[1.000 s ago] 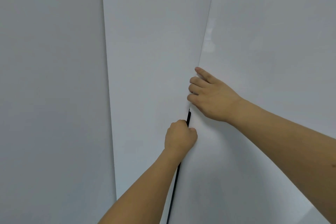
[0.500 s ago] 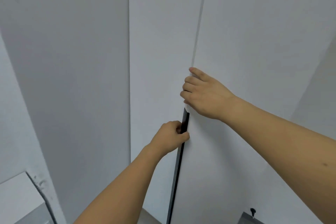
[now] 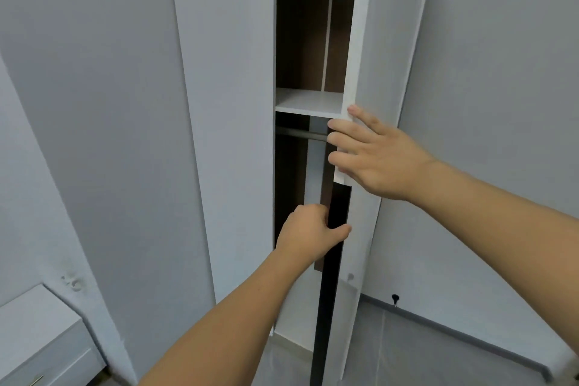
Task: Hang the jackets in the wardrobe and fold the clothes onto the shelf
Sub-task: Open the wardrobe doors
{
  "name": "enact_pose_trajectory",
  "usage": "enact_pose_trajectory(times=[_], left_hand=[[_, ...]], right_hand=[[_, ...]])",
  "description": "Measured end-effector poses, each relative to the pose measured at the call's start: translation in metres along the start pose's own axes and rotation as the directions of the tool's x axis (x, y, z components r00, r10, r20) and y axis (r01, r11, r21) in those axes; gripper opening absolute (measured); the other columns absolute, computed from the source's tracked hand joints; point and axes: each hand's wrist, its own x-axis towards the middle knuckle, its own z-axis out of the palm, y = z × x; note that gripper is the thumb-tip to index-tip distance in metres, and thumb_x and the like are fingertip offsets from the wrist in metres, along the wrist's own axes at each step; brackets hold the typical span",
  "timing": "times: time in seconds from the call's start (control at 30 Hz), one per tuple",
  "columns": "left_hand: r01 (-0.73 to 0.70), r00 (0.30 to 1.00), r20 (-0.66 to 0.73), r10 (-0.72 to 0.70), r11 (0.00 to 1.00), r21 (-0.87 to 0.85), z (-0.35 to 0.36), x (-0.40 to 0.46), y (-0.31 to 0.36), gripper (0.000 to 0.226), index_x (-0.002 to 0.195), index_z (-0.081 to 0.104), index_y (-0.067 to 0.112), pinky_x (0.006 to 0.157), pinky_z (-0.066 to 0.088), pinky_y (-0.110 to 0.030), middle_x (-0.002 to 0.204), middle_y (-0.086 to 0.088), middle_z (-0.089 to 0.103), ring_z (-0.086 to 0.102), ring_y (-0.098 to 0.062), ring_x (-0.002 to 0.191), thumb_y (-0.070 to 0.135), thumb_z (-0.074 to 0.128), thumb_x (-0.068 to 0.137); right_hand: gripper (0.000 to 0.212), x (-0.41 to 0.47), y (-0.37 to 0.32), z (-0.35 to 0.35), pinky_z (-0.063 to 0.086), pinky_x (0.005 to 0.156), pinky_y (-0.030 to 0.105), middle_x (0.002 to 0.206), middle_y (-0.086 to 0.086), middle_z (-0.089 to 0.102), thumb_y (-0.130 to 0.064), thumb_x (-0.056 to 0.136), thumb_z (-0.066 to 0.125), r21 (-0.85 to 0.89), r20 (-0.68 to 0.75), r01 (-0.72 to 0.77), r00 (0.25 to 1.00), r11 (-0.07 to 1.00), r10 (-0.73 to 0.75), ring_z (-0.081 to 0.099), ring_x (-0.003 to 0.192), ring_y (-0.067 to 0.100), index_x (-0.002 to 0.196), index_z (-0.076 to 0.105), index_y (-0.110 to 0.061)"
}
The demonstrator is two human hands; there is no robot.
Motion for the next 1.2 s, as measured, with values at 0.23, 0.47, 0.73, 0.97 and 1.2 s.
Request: enact_pose_trajectory(times=[0.23,0.47,0.73,0.97,1.2], left_hand=[[-0.060,0.998,-0.036,0.059,0.998,-0.013,0.038,-0.013,0.046,0.037,0.072,0.056,0.014,0.049,0.051,-0.032,0.064,-0.004,0.061,0.057,-0.016,0.051,0.049,0.063,0.084],[-0.129,0.960,0.238,0.145,0.988,-0.081,-0.004,0.009,-0.016,0.046,0.096,0.067,0.027,0.073,0.057,-0.026,0.087,0.012,0.068,0.065,-0.005,0.080,0.069,0.053,0.087],[-0.275,0.939,0.316,0.134,0.846,0.457,-0.061,0.104,-0.121,0.039,0.134,0.055,0.016,0.100,0.046,-0.033,0.135,-0.003,0.056,0.056,-0.022,0.119,0.035,0.041,0.103],[-0.491,0.869,0.428,0.248,0.529,0.692,-0.082,0.231,-0.206,0.055,0.152,0.032,0.011,0.122,0.004,-0.045,0.162,-0.010,0.023,0.013,-0.028,0.151,0.030,0.043,0.101],[-0.580,0.811,0.505,0.295,0.302,0.756,-0.076,0.325,-0.226,0.066,0.157,0.016,0.013,0.121,-0.008,-0.050,0.166,-0.010,0.003,-0.008,-0.030,0.152,0.034,0.043,0.101]], right_hand=[[0.022,-0.054,0.008,-0.014,0.015,0.120,0.052,0.119,0.012,0.059,-0.015,0.092,0.047,-0.074,0.025,-0.055,0.998,0.996,0.057,0.041,0.133,0.034,0.104,0.065,-0.013],[0.026,0.020,-0.016,-0.017,0.011,0.120,0.051,0.114,0.010,0.060,-0.023,0.095,0.042,-0.089,0.182,-0.190,0.962,0.978,0.204,0.048,0.120,0.031,0.110,0.061,-0.012],[0.034,0.165,-0.019,0.044,0.036,0.104,0.041,0.122,0.011,0.056,-0.018,0.091,0.052,0.308,0.402,-0.582,0.796,0.752,0.452,0.051,0.113,0.029,0.124,0.051,-0.009],[0.042,0.257,0.009,0.154,0.046,0.091,0.032,0.135,0.013,0.050,-0.016,0.102,0.045,0.578,0.662,-0.806,0.556,0.129,0.503,0.053,0.117,0.028,0.142,0.038,-0.007],[0.050,0.311,0.028,0.245,0.033,0.093,0.025,0.154,0.008,0.035,-0.022,0.105,0.040,0.634,0.720,-0.728,0.432,-0.262,0.543,0.039,0.137,0.025,0.152,0.027,-0.013]])
